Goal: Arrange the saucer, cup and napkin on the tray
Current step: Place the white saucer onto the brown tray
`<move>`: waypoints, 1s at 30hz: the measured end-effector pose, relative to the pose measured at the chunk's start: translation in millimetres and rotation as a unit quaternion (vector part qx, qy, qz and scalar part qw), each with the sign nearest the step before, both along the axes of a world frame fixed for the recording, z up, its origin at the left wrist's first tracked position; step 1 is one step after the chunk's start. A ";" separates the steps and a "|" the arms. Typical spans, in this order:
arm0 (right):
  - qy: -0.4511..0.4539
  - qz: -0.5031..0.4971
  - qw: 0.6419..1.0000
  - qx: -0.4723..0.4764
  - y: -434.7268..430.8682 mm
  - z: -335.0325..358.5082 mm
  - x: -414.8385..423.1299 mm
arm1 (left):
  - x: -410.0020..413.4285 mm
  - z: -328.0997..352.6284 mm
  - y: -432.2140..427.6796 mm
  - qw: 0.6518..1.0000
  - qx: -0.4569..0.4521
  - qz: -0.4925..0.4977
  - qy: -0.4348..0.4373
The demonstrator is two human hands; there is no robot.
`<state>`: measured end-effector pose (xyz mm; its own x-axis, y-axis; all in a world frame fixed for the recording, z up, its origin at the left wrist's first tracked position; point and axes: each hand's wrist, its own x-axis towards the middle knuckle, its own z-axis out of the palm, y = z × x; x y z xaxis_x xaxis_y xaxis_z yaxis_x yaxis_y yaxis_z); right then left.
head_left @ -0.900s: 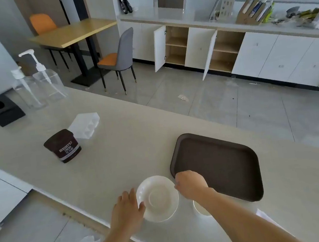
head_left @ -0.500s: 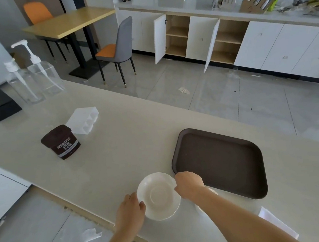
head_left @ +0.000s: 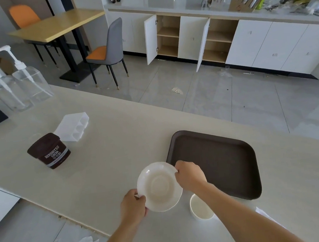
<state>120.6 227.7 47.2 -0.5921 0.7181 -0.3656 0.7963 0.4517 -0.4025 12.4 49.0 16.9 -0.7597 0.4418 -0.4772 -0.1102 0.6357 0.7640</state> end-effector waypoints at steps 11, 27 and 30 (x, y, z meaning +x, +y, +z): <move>0.097 -0.218 0.969 -0.067 70.4 -9.7 41.8 | 7.2 11.6 86.3 0.994 0.062 -0.084 -0.011; 0.151 -0.354 0.916 -0.112 103.3 -66.1 57.8 | -32.5 -78.2 79.3 0.839 -0.146 -0.297 0.431; 0.157 -0.343 0.921 -0.096 105.3 -65.8 56.1 | -33.4 -79.6 79.8 0.842 -0.143 -0.288 0.433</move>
